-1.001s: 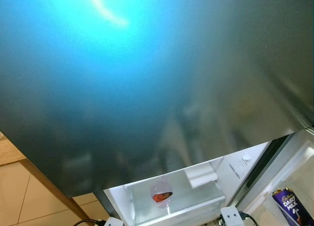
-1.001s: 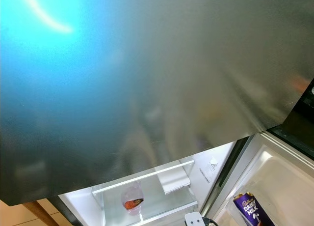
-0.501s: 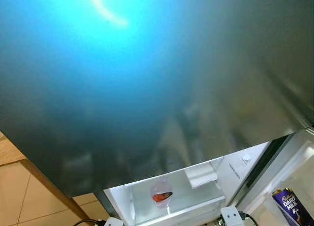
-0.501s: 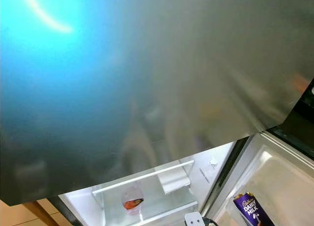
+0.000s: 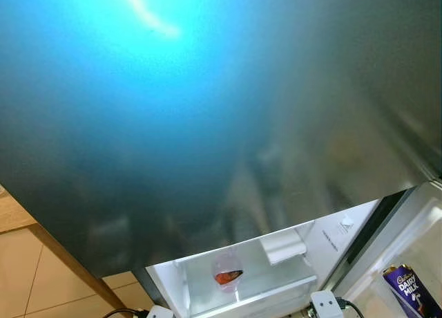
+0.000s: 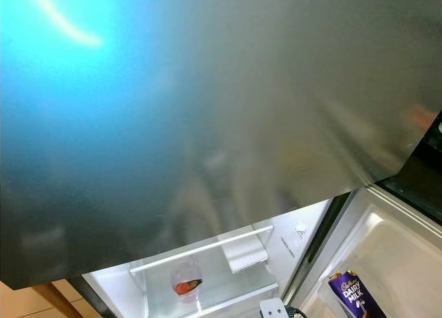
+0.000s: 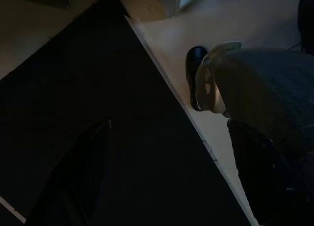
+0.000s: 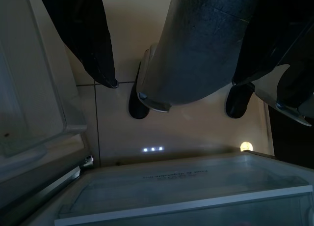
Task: Restocking fridge
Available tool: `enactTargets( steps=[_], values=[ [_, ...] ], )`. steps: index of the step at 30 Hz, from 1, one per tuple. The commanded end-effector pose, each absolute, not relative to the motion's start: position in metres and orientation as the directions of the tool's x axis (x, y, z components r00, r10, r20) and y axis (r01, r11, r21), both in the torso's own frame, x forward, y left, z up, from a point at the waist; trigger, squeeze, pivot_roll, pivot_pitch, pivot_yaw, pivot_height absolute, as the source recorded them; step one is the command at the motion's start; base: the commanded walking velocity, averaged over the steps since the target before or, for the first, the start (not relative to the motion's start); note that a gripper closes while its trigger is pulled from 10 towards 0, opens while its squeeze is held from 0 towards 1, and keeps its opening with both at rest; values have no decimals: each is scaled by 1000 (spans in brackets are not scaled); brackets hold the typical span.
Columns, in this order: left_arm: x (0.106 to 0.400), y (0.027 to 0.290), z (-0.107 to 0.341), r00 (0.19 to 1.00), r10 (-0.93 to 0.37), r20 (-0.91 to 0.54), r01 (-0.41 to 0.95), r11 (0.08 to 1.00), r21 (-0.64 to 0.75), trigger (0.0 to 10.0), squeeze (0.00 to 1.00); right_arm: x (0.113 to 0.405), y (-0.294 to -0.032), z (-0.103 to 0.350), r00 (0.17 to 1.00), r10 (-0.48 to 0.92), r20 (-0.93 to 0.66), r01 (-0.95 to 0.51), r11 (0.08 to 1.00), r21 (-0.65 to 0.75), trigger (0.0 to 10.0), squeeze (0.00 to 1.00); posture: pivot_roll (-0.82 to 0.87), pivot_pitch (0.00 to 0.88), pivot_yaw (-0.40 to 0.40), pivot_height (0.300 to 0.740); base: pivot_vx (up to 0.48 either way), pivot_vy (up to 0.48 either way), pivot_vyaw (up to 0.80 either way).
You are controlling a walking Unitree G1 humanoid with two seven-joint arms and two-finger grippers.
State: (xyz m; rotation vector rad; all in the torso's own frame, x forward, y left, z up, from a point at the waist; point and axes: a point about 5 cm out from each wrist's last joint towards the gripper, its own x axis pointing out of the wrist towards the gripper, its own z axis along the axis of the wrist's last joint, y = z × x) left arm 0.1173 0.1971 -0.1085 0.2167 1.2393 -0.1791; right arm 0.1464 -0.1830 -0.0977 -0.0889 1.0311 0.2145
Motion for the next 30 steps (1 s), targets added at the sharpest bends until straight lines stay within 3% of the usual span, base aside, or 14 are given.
enactTargets(
  steps=[1, 30],
  values=[
    [112, 187, -112, 291, -50, -955, 259, 965, 29, 10000, 0, 138, -183, -101, 453, 135, -881, -233, 972, 29, 10000, 0, -14, 0, -8, 740, 0, 0, 0],
    [112, 187, -111, 290, -48, -956, 264, 964, 31, 10000, 0, 139, -182, -101, 457, 137, -879, -229, 973, 33, 10000, 0, -16, 0, -4, 740, 0, 0, 0]
  ],
)
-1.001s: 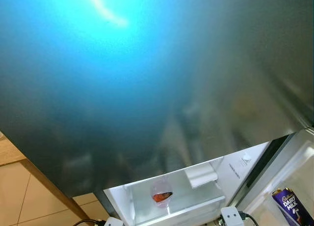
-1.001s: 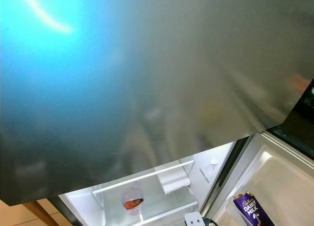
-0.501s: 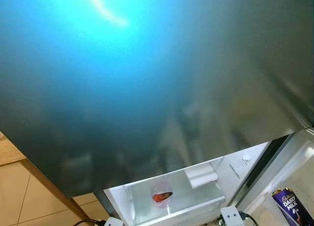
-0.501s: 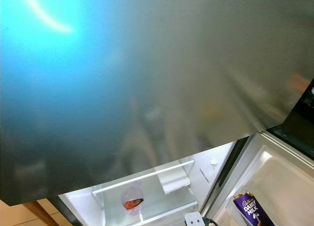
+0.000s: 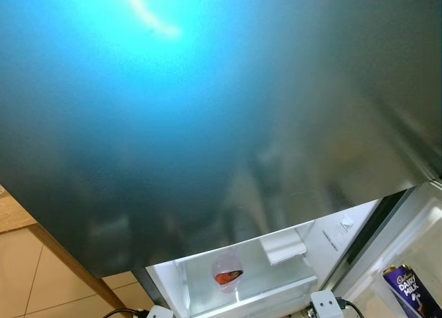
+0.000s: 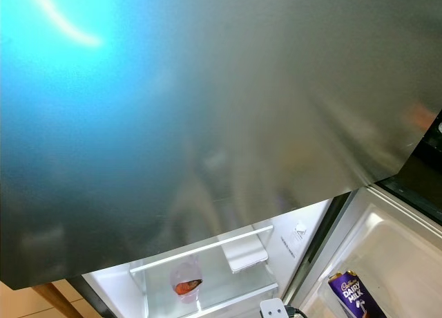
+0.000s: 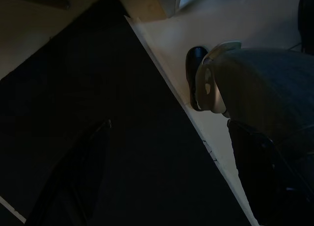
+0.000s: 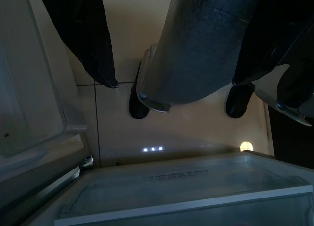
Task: Restocking fridge
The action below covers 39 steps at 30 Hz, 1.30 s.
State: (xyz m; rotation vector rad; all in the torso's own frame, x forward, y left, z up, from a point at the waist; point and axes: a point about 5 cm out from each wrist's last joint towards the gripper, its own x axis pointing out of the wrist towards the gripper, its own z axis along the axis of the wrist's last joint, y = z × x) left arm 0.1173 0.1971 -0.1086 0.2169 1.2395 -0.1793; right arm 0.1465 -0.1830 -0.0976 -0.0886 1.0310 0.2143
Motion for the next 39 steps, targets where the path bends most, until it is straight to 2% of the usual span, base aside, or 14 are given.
enactTargets(
  steps=[1, 39],
  values=[
    [112, 187, -111, 290, -48, -956, 264, 964, 31, 10000, 0, 139, -182, -101, 457, 137, -879, -229, 973, 33, 10000, 0, -16, 0, -4, 740, 0, 0, 0],
    [113, 186, -111, 291, -54, -955, 267, 963, 26, 10000, 0, 138, -183, -101, 456, 135, -880, -231, 973, 29, 10000, 0, -21, 0, -5, 740, 0, 0, 0]
  ],
)
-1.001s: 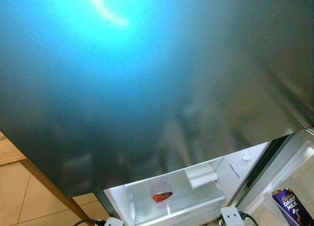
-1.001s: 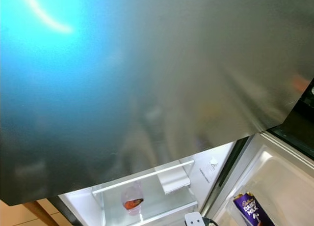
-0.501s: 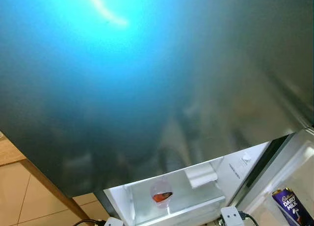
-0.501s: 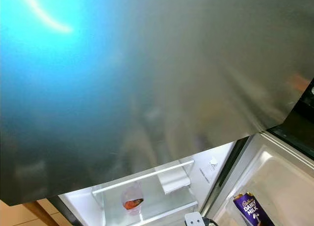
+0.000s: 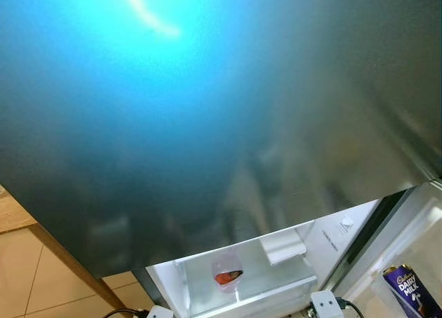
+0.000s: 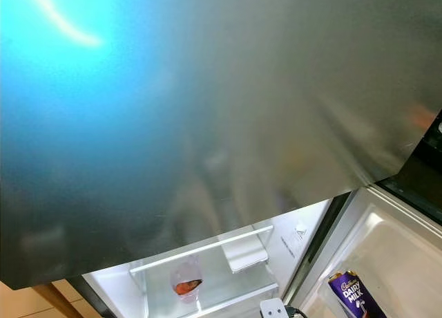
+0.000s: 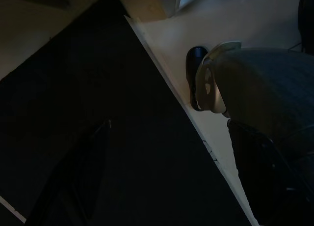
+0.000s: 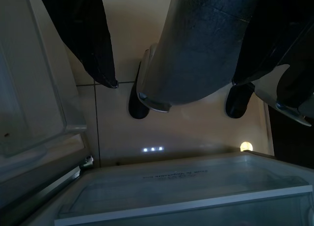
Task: Restocking fridge
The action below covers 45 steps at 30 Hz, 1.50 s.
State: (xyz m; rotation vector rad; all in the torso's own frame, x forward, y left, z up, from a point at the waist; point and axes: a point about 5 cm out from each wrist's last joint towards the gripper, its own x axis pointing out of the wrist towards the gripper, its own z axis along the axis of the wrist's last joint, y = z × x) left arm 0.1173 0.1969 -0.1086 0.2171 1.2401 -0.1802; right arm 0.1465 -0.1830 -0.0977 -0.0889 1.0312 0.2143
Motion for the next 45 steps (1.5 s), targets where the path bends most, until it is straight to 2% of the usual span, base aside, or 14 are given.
enactTargets(
  steps=[1, 45],
  values=[
    [113, 185, -111, 291, -55, -955, 267, 963, 26, 10000, 0, 138, -183, -101, 456, 134, -880, -231, 973, 29, 10000, 0, -21, 0, -5, 740, 0, 0, 0],
    [118, 181, -110, 299, -61, -952, 263, 965, 21, 10000, 0, 141, -185, -100, 458, 126, -880, -234, 972, 18, 10000, 0, -41, 0, -7, 740, 0, 0, 0]
  ],
)
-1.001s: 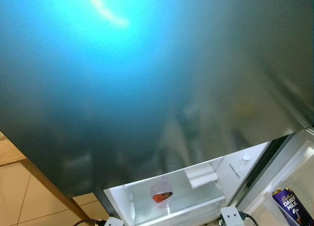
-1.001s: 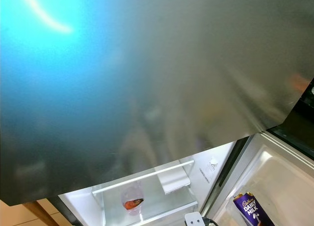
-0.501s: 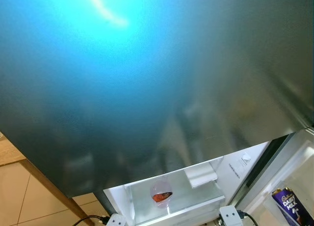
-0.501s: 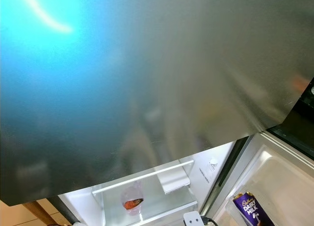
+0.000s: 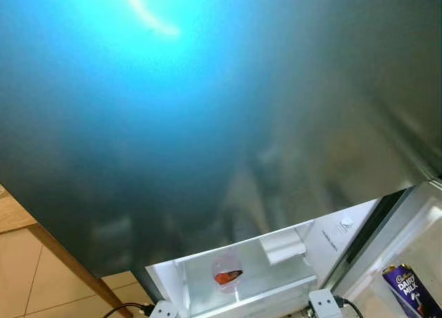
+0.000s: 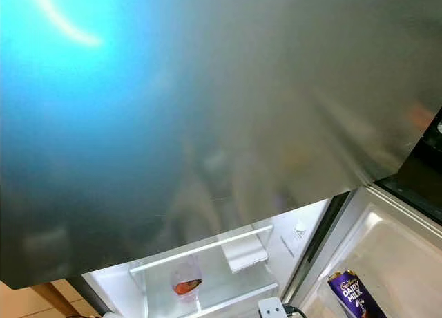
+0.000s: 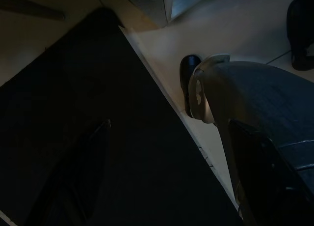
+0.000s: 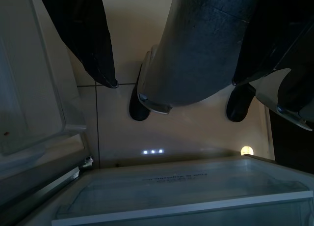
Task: Restocking fridge
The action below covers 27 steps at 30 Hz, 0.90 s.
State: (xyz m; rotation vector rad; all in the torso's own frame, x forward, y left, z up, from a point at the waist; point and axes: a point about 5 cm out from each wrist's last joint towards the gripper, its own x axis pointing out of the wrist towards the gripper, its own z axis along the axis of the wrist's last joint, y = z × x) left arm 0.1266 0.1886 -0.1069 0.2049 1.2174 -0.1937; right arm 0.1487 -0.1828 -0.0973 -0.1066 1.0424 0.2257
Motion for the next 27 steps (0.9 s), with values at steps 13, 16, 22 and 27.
enactTargets(
  steps=[13, 16, 22, 27],
  values=[
    [119, 177, -110, 307, -65, -950, 256, 966, 17, 10000, 0, 143, -197, -98, 485, 80, -871, -114, 993, 27, 10000, 0, -32, 0, -19, 740, 0, 0, 0],
    [119, 179, -111, 306, -62, -950, 260, 966, 21, 10000, 0, 145, -203, -96, 496, 55, -867, -68, 997, 25, 10000, 0, -32, 0, -22, 740, 0, 0, 0],
    [114, 185, -111, 300, -44, -953, 254, 967, 35, 10000, 0, 150, -215, -93, 522, 8, -853, 31, 999, 29, 10000, 0, -36, 0, -36, 740, 0, 0, 0],
    [113, 194, -110, 311, -20, -950, 195, 980, 43, 10000, 0, 148, -221, -92, 517, 3, -856, 23, 1000, 18, 10000, 0, -30, 0, -39, 740, 0, 0, 0]
  ],
)
